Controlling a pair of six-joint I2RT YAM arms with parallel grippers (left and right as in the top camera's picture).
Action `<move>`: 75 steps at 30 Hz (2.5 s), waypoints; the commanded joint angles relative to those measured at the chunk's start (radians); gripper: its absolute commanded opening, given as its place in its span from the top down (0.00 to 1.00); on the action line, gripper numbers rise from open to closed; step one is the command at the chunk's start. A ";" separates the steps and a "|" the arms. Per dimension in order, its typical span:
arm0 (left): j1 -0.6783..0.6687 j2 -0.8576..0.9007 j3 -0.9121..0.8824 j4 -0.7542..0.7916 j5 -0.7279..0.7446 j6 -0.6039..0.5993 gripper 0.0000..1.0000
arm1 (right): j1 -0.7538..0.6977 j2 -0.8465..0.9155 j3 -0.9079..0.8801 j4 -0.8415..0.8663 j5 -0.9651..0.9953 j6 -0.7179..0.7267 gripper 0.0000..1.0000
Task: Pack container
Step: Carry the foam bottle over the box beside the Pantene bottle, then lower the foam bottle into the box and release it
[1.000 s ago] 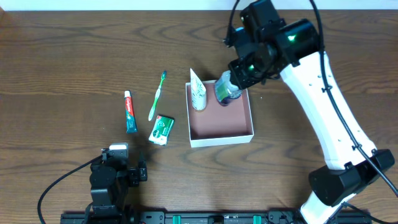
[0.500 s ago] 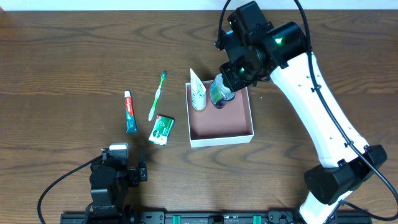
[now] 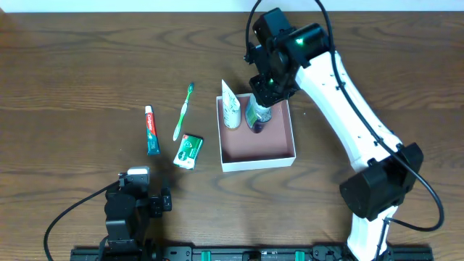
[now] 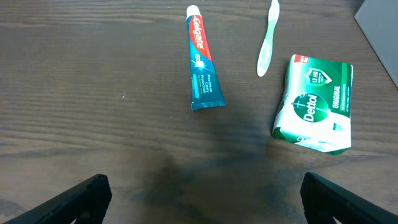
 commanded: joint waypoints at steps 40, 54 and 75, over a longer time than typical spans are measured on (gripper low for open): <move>0.002 -0.006 -0.011 0.003 0.000 0.002 0.02 | 0.027 0.046 -0.061 0.152 0.042 0.014 0.80; 0.002 -0.006 -0.011 0.003 -0.001 0.002 0.02 | 0.028 0.046 -0.061 0.177 0.040 0.041 0.77; 0.002 -0.006 -0.011 0.003 0.000 0.002 0.02 | 0.053 0.046 -0.061 0.183 0.041 0.040 0.63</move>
